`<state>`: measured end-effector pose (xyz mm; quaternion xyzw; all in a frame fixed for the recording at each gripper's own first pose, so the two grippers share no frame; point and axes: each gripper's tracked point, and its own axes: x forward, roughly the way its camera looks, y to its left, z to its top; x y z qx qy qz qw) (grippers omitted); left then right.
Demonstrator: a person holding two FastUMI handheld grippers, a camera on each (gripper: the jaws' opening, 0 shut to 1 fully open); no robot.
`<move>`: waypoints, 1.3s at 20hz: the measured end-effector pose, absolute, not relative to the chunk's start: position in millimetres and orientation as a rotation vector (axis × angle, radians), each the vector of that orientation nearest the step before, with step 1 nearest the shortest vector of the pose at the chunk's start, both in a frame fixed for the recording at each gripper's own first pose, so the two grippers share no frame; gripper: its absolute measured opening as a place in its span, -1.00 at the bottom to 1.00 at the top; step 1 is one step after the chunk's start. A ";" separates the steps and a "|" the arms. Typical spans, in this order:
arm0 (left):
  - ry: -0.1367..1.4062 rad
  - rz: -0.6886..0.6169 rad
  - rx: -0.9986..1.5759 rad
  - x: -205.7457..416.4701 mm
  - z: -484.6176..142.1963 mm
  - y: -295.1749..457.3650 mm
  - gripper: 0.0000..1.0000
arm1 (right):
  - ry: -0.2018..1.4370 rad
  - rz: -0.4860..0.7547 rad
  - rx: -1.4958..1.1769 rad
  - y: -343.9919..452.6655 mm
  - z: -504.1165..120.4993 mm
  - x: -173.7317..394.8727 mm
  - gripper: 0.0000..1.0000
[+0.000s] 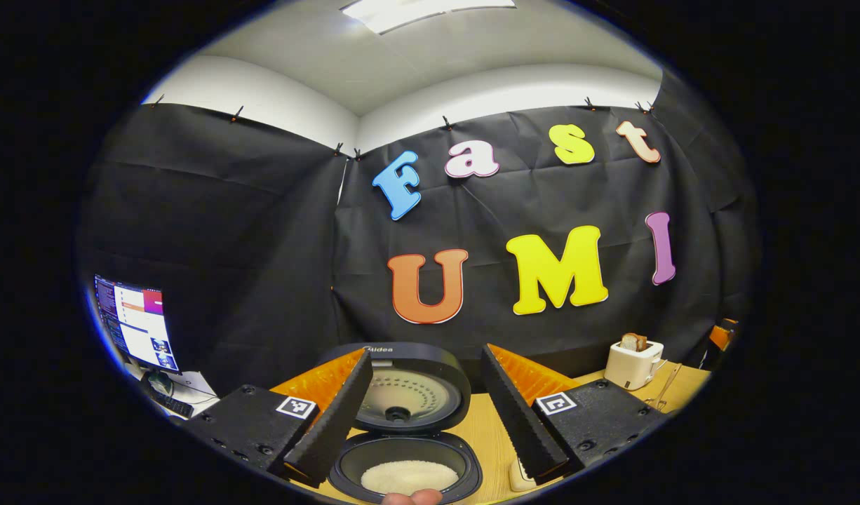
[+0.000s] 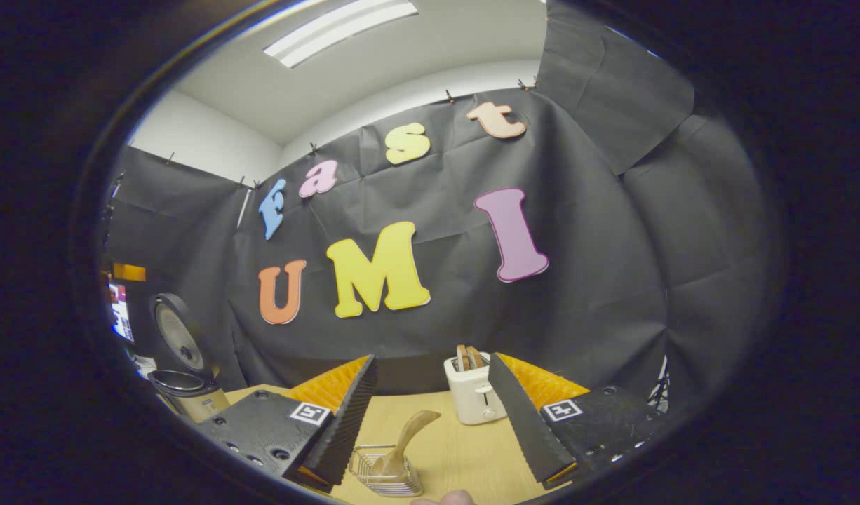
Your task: Close the left gripper, press the button to open the rice cooker; take a wooden spoon from the chopstick holder with the right hand, scoop a spoonful of rice and pour it into the rice cooker, then put the wooden spoon back into the chopstick holder.
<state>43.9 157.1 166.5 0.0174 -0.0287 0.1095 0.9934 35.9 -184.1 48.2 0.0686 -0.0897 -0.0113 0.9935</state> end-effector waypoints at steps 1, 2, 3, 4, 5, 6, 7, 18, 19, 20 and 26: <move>-0.045 0.232 0.035 49.1 172.7 164.7 0.96 | -0.190 -0.016 0.133 -182.4 50.1 31.3 0.87; -0.038 0.244 0.036 55.9 179.1 171.8 0.96 | -0.199 -0.006 0.126 -179.6 51.0 25.7 0.88; -0.028 0.248 0.032 65.1 184.2 176.5 0.96 | -0.207 0.000 0.113 -177.1 51.9 21.4 0.88; -0.007 0.256 0.034 73.3 185.0 182.2 0.95 | -0.214 0.005 0.096 -174.8 51.7 17.2 0.88; 0.016 0.268 0.042 80.8 185.2 189.4 0.94 | -0.219 0.008 0.081 -172.7 51.6 13.3 0.88; 0.040 0.274 0.040 89.7 184.6 195.2 0.96 | -0.219 0.017 0.073 -168.8 50.2 9.5 0.89; 0.062 0.276 0.029 97.7 182.3 199.6 0.96 | -0.217 0.027 0.071 -164.6 48.6 5.6 0.89; 0.324 0.290 -0.047 160.4 137.3 240.6 0.97 | -0.230 0.102 0.067 -128.5 43.6 -27.5 0.90; 0.340 0.288 -0.049 162.5 134.3 241.6 0.96 | -0.224 0.105 0.065 -126.1 42.1 -27.8 0.90; 0.356 0.284 -0.051 164.1 129.6 243.0 0.96 | -0.215 0.115 0.071 -121.8 40.8 -28.5 0.90; 0.403 0.306 -0.042 161.9 116.8 249.1 0.97 | -0.210 0.147 0.067 -107.5 41.5 -36.8 0.90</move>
